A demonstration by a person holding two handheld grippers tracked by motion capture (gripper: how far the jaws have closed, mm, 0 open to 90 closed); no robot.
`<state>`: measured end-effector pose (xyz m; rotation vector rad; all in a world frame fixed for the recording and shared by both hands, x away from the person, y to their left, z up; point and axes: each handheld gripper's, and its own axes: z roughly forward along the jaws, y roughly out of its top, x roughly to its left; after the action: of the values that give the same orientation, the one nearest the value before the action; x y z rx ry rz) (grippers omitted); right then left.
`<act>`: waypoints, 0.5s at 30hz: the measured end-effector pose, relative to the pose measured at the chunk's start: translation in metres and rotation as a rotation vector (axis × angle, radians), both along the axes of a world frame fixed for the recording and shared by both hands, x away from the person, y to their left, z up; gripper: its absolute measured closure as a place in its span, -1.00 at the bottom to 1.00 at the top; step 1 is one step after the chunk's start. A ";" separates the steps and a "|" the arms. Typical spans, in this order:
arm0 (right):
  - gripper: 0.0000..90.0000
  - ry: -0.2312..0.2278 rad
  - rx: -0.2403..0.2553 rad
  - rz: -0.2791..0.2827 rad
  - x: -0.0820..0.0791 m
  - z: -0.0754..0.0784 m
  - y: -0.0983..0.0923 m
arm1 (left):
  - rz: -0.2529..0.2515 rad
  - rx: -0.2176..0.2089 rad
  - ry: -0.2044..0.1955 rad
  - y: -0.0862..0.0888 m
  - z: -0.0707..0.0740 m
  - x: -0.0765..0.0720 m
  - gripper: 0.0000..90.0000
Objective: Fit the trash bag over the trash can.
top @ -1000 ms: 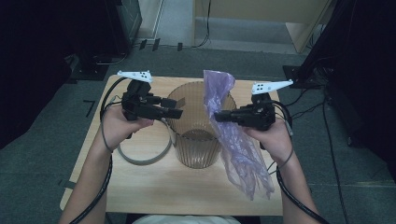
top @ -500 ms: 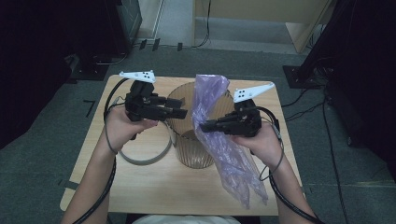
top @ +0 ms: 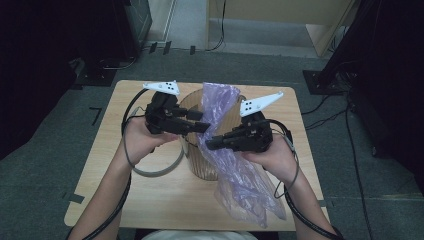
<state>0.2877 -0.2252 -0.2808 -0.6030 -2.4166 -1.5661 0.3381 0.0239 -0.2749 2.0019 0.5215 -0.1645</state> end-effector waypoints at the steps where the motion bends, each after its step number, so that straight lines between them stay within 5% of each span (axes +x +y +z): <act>1: 0.97 0.000 0.004 0.000 0.000 0.001 -0.001 | -0.004 0.003 0.001 -0.001 -0.001 0.000 0.00; 15: 0.97 -0.013 0.074 0.027 -0.006 0.017 -0.015 | -0.082 0.001 0.014 -0.005 0.009 -0.015 0.00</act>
<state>0.2821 -0.2405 -0.2641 -0.5463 -2.3546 -1.6451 0.3234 0.0194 -0.2663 2.0260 0.4489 -0.2293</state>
